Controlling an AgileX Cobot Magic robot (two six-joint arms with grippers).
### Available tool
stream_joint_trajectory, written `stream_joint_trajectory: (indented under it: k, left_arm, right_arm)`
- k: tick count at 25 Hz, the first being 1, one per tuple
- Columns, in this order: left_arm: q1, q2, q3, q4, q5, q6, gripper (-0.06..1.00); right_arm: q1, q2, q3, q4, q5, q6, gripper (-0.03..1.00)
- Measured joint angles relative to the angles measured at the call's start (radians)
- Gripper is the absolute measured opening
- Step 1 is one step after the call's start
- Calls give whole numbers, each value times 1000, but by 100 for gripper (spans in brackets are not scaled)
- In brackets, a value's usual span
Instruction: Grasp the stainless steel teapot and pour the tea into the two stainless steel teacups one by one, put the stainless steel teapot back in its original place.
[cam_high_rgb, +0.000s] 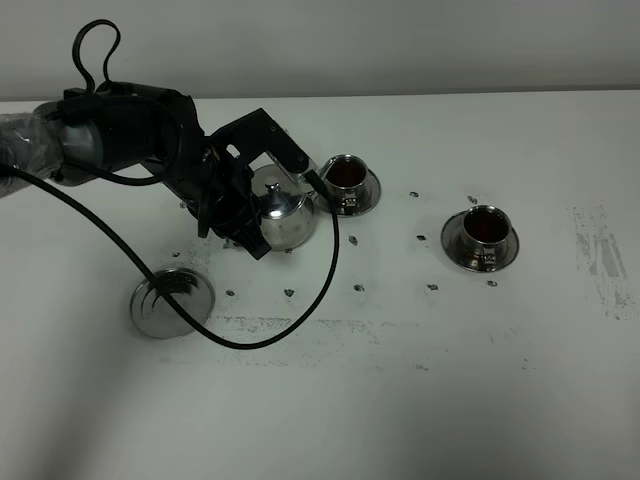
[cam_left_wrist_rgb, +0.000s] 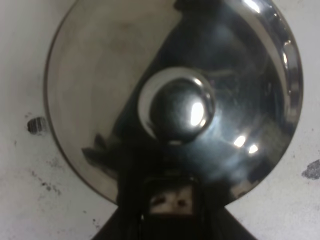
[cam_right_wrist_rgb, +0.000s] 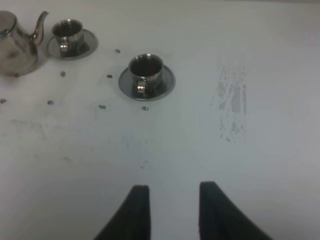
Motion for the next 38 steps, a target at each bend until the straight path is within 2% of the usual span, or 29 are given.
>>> stream_joint_trajectory:
  k: [4, 7, 16, 23, 30, 38]
  left_arm:
    - [0, -38, 0, 33, 23, -5, 20]
    - [-1, -109, 36, 77, 25, -47, 20]
    - [30, -365, 291, 92, 17, -217, 20]
    - [86, -497, 475, 100, 17, -298, 20]
    - [146, -505, 600, 100, -41, -312, 20]
    - [150, -479, 635, 52, -141, -315, 20]
  right_arm:
    - [0, 0, 0, 0, 0, 0, 23]
    - [0, 0, 0, 0, 0, 0, 23]
    - [0, 0, 0, 0, 0, 0, 23]
    - [0, 0, 0, 0, 0, 0, 23]
    - [0, 0, 0, 0, 0, 0, 23]
    - [0, 0, 0, 0, 0, 0, 23]
